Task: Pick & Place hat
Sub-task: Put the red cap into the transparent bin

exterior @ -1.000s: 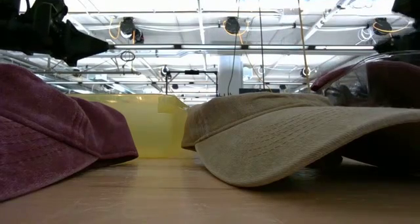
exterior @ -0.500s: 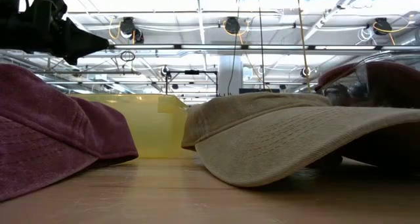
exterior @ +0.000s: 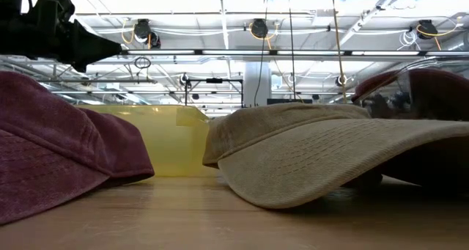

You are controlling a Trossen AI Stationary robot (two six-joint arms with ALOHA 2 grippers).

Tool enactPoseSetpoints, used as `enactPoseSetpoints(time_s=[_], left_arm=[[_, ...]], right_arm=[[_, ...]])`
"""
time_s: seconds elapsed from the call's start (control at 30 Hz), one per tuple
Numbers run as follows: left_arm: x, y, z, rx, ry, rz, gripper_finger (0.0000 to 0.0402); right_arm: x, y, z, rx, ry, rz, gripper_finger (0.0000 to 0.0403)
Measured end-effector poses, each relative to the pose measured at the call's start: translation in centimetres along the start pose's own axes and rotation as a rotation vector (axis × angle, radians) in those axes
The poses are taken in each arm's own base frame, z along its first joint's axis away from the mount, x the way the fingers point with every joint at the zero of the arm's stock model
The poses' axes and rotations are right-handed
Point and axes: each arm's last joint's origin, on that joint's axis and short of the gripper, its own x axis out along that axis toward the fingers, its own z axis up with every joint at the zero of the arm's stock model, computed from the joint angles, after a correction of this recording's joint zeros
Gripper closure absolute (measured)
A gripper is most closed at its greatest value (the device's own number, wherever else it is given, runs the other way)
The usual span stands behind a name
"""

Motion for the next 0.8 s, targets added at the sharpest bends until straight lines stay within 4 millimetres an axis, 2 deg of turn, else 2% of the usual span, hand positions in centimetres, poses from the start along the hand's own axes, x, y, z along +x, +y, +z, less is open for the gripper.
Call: enactPoseSetpoints(time_s=[0.17,0.3,0.4,0.5,0.63,0.8], left_arm=[[0.0,0.0,0.0,0.021,-0.002,0.0,0.036],[0.0,0.0,0.0,0.035,-0.004,0.0,0.036],[0.0,0.0,0.1,0.042,-0.014,0.001,0.036],[0.0,0.0,0.3,0.045,-0.03,0.002,0.036],[0.0,0.0,0.7,0.056,-0.064,0.006,0.036],[0.0,0.0,0.7,0.062,-0.072,0.007,0.036]], right_arm=[[-1.9,-1.4,-3.5,0.085,-0.085,0.034,0.0401],[-2.0,-0.8,-7.4,0.111,-0.133,0.059,0.0402],[-2.2,-0.4,-9.5,0.123,-0.178,0.106,0.0402],[-2.5,-0.5,-10.9,0.152,-0.2,0.1,0.0402],[-2.6,-0.9,-12.4,0.285,-0.213,0.026,0.0403],[-2.2,-0.5,-14.1,0.31,-0.188,-0.029,0.0403]])
